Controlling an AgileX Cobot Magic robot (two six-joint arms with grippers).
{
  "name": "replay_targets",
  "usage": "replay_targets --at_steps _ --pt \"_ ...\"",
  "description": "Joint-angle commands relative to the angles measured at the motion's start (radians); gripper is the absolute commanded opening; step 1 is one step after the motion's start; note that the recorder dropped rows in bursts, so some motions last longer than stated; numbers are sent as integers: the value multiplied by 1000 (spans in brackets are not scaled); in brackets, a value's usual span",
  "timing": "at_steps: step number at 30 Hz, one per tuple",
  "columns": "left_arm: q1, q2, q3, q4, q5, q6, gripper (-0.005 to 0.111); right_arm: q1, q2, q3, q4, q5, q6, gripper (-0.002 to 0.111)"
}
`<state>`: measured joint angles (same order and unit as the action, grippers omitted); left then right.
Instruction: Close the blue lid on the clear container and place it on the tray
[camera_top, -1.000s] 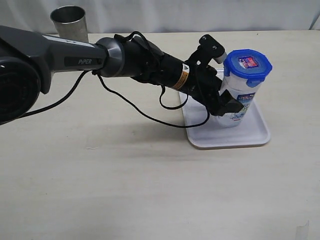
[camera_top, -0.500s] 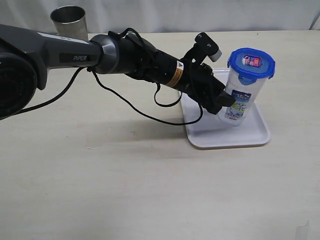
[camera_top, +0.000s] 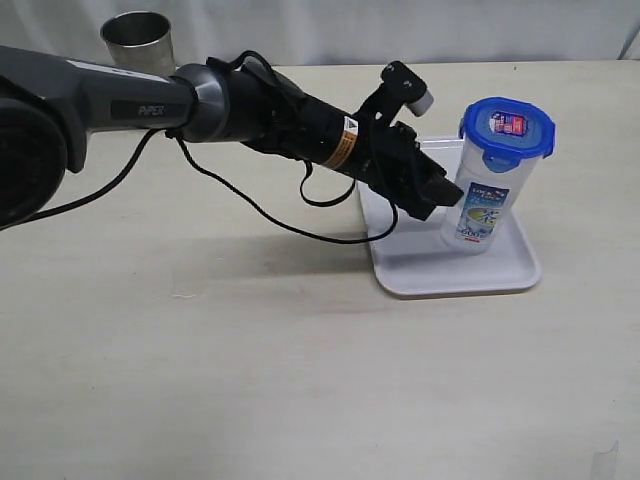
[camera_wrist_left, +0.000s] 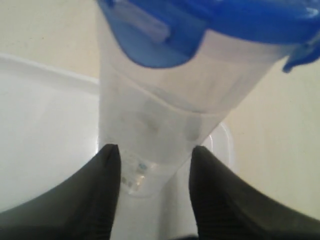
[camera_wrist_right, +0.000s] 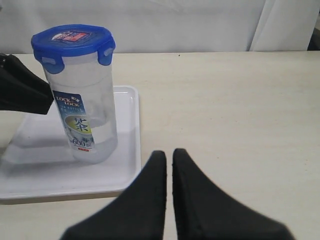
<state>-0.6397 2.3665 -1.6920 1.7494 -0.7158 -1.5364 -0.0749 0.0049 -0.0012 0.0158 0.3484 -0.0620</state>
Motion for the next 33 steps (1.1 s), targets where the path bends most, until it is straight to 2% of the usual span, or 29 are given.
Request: replay_targets --at_steps 1,4,5,9,15,28,30,33 --pt "44 -12 -6 -5 -57 -39 23 -5 -5 1 3 -2 -2 5" --pt "58 -12 -6 -5 -98 -39 2 -5 -5 1 3 -2 -2 5" --pt "64 -12 -6 -5 -103 -38 0 -5 -5 1 3 -2 -2 5" --pt "76 -12 -6 -5 -102 -38 0 -5 -5 1 3 -2 -2 5" --pt "82 -12 -6 -5 -4 -38 0 -5 -5 1 3 -2 -2 5" --pt "76 -12 -4 -5 332 -38 0 -5 -5 1 3 -2 -2 5" --pt "65 -27 25 -5 435 -38 0 -5 -5 1 3 -2 -2 5" --pt "45 -79 113 -5 665 10 0 -5 -5 1 3 -2 -2 5"
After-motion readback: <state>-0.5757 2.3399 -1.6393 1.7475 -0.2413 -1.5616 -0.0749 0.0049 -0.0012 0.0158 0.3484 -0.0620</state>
